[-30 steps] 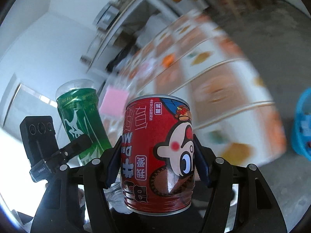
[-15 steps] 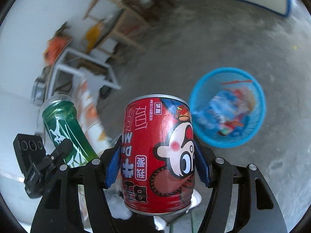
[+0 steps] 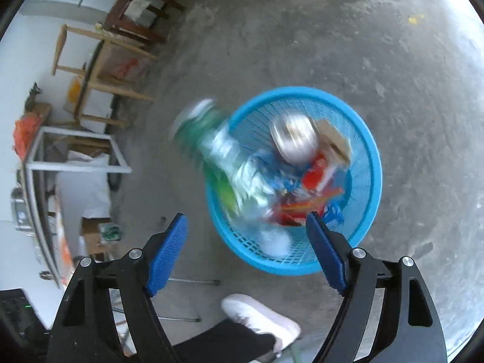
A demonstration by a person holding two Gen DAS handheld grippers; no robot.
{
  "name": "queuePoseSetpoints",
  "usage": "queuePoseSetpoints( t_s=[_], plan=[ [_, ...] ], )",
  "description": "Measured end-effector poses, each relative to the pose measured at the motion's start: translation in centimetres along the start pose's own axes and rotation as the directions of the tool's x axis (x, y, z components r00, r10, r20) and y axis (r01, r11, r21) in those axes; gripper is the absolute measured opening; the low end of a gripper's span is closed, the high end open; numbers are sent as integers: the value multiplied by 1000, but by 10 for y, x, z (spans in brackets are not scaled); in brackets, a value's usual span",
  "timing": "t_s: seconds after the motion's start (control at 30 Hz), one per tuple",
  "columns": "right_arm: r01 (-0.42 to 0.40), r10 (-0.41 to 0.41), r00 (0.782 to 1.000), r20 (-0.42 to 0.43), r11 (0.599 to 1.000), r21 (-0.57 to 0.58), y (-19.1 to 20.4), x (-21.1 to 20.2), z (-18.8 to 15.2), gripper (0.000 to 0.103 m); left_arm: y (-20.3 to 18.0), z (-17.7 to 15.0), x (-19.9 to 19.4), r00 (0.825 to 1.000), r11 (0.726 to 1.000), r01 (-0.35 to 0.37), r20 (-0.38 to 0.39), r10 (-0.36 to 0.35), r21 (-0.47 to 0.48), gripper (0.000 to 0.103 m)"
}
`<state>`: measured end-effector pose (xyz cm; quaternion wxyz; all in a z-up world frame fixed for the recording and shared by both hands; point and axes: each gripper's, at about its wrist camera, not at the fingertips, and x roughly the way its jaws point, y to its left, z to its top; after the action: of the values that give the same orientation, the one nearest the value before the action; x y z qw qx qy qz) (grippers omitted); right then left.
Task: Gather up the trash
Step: 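Open both tools above the blue basket to drop the bottle and can, then move both tools back over the table toward the pink sponge tray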
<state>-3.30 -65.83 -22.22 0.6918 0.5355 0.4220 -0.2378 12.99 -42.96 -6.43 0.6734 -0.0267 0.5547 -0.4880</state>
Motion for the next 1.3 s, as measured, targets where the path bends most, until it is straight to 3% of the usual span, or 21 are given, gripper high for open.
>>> queuePoseSetpoints(
  t_s=[0.3, 0.5, 0.6, 0.7, 0.83, 0.9, 0.97, 1.1, 1.2, 1.3],
  plan=[
    [-50, 51, 998, 40, 999, -22, -4, -34, -29, 76, 3, -9, -51, 997, 996, 19, 67, -25, 83, 90],
    [-83, 94, 987, 131, 993, -83, 17, -75, -45, 76, 20, -34, -122, 984, 997, -1, 177, -13, 76, 90],
    [-106, 132, 975, 179, 983, -148, 39, -102, -57, 77, 33, -53, -164, 964, 995, -66, 260, 46, 71, 91],
    [-108, 164, 962, 217, 963, -248, 77, -123, -75, 81, 51, -78, -211, 924, 986, -158, 360, 130, 48, 95],
    [-49, 168, 953, 251, 907, -418, 147, -134, -108, 88, 83, -115, -262, 874, 963, -268, 420, 246, -6, 97],
    [16, 151, 947, 283, 859, -511, 189, -135, -130, 93, 97, -134, -283, 841, 942, -334, 442, 313, -33, 97],
    [65, 142, 943, 299, 807, -587, 225, -132, -151, 95, 117, -154, -302, 792, 907, -410, 454, 409, -102, 98],
    [143, 161, 935, 316, 644, -752, 305, -121, -214, 95, 154, -193, -337, 720, 855, -442, 461, 519, -272, 98],
    [135, 197, 943, 268, 512, -849, 349, -104, -263, 95, 172, -215, -356, 680, 815, -452, 450, 578, -364, 98],
    [109, 185, 963, 197, 401, -909, 379, -77, -306, 95, 180, -234, -372, 661, 781, -463, 423, 620, -420, 98]
  ],
)
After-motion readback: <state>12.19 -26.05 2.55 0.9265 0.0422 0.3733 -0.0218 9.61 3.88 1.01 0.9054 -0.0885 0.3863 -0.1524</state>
